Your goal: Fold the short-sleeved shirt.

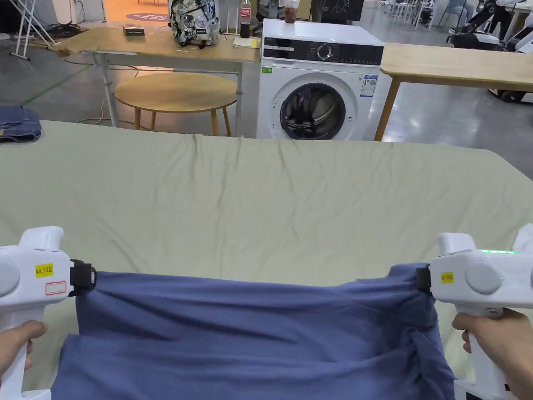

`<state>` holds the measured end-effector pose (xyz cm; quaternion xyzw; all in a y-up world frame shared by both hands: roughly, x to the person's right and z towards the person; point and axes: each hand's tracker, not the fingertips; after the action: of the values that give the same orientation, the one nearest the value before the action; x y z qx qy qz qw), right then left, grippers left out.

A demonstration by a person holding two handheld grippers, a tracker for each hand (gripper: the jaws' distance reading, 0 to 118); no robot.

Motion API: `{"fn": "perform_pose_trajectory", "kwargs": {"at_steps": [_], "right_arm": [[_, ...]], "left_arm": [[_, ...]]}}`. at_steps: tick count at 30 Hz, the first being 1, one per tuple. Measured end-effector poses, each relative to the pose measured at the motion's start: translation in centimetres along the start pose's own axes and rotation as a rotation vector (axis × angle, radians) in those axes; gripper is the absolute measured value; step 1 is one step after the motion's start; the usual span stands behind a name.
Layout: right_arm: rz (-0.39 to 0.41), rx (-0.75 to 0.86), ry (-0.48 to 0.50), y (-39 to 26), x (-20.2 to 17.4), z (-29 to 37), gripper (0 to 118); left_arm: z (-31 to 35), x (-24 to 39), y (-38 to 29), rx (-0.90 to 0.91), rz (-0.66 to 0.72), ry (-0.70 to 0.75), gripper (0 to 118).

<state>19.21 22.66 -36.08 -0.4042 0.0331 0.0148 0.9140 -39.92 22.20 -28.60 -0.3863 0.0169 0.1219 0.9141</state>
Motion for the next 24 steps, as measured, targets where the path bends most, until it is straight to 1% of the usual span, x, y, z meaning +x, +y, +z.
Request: {"fn": "perform_pose_trajectory", "kwargs": {"at_steps": [4,5,6,13,17,18,20,21,22,24], "right_arm": [[0.004,0.039,0.000,-1.4,-0.2,4.7,0],[0.008,0.042,0.002,-1.5,1.0,3.4,0],[0.012,0.051,-0.002,-1.9,1.3,3.9,0],[0.050,0.046,-0.003,-6.6,1.6,8.8,0],[0.070,-0.020,0.005,-9.6,2.1,9.6,0],[0.076,-0.038,0.003,-10.4,2.2,9.6,0],[0.091,-0.098,0.007,-12.0,2.4,9.2,0],[0.078,-0.111,0.011,-13.0,2.9,8.7,0],[0.080,-0.163,0.015,-13.8,3.0,8.2,0],[0.089,-0.195,-0.006,-15.3,3.1,7.5,0]], "left_arm": [[3.1,-0.4,-1.1,0.022,-0.010,-0.021,0],[3.7,-0.6,-1.4,0.025,-0.011,-0.025,0],[4.3,-0.7,-1.7,0.027,-0.010,-0.031,0],[7.8,-1.7,-5.9,-0.010,-0.027,-0.065,0],[8.2,-2.2,-8.9,-0.097,-0.053,-0.063,0],[7.5,-3.0,-9.7,-0.134,-0.060,-0.059,0],[6.8,-3.6,-11.2,-0.195,-0.064,-0.060,0],[6.5,-3.8,-12.0,-0.229,-0.059,-0.060,0],[6.1,-4.0,-12.8,-0.256,-0.053,-0.051,0],[5.6,-4.3,-13.9,-0.289,-0.051,-0.053,0]]}}
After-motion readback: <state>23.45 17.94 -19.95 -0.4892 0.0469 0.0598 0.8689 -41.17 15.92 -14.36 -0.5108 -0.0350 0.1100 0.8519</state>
